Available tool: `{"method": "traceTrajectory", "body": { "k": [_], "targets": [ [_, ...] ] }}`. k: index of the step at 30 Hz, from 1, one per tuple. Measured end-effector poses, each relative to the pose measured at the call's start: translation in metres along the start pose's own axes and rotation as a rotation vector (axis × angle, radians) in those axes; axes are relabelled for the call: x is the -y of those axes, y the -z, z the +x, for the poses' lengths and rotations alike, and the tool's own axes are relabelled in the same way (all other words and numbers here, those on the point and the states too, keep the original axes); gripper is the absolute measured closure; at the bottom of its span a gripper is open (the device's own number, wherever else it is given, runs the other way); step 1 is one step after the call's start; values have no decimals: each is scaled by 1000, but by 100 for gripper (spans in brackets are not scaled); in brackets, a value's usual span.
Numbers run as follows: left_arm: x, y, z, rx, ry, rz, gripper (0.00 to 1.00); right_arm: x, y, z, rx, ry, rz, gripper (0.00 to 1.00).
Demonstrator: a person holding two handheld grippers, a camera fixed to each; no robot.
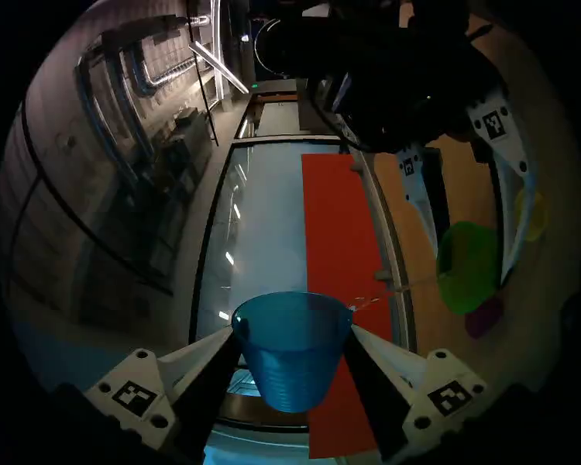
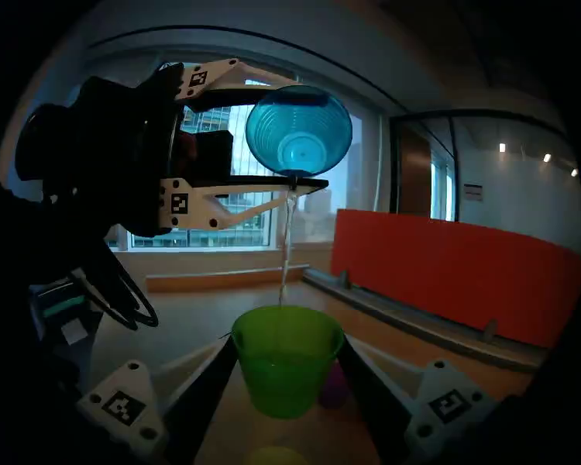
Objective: Pour water
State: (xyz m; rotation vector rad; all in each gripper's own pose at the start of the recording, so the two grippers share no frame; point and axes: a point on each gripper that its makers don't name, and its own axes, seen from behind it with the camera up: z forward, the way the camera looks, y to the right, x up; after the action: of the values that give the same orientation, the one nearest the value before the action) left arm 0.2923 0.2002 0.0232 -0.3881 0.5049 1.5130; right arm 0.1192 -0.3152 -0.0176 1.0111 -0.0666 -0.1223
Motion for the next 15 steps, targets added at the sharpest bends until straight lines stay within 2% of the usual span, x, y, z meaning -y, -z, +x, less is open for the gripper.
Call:
{"method": "traceTrajectory", "body": {
  "k": [9,12,15],
  "targets": [
    [8,2,3,-3,-77,24,15,1,-1,3,-3,2,-1,9],
    [6,2,4,-3,-98,26,15,1,-1,3,-4,0,0,9],
    [4,3,5,-2,-96,26,15,1,-1,3,-5,2,-1,9]
  ]
}}
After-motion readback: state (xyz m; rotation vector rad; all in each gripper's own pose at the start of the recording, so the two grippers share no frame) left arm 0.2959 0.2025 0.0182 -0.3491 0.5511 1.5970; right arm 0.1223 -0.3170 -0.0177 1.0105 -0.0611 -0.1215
